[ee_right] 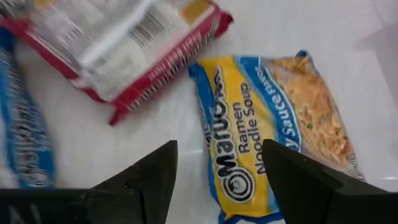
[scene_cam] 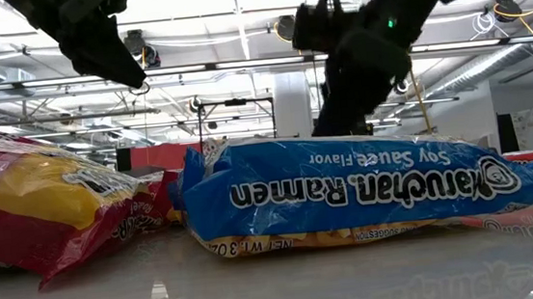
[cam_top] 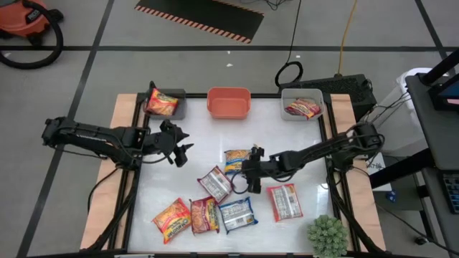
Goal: Sort Maruchan noodles
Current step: Put the top blue noodle pack into the orange bin
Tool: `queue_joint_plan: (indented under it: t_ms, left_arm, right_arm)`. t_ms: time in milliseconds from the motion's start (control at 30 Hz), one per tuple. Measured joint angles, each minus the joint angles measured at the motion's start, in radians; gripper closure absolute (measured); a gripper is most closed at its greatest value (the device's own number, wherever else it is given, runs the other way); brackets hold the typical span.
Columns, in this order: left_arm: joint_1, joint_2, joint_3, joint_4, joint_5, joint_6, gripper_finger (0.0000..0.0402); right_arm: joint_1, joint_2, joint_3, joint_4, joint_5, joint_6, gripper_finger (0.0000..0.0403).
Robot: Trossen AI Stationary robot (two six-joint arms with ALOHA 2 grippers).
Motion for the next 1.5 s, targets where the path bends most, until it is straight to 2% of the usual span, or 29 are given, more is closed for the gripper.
queue_joint_plan:
  t_ms: [233, 467, 700, 900, 1300, 1500]
  left_arm:
    - [0.0, 0.0, 0.0, 0.0, 0.0, 0.003, 0.0201]
    - [0.0, 0.0, 0.0, -0.001, 0.0, 0.002, 0.0201]
    - [0.0, 0.0, 0.0, -0.001, 0.0, 0.002, 0.0201]
    - [0.0, 0.003, 0.0, -0.001, 0.0, 0.002, 0.0201]
    - [0.0, 0.003, 0.0, 0.0, 0.001, -0.004, 0.0201]
    - [0.0, 0.003, 0.0, 0.0, 0.001, 0.003, 0.0201]
  right_arm:
    - [-0.017, 0.025, 0.0, -0.069, 0.007, -0.025, 0.0177]
    - [-0.032, 0.025, 0.0, -0.23, 0.163, 0.023, 0.0177]
    - [-0.033, 0.018, 0.0, -0.243, 0.154, 0.031, 0.0177]
    - [-0.05, 0.018, -0.012, -0.231, 0.069, 0.065, 0.0177]
    - [-0.082, 0.016, -0.127, -0.053, -0.002, 0.058, 0.0177]
    - [-0.083, 0.016, -0.128, -0.036, -0.01, 0.02, 0.021]
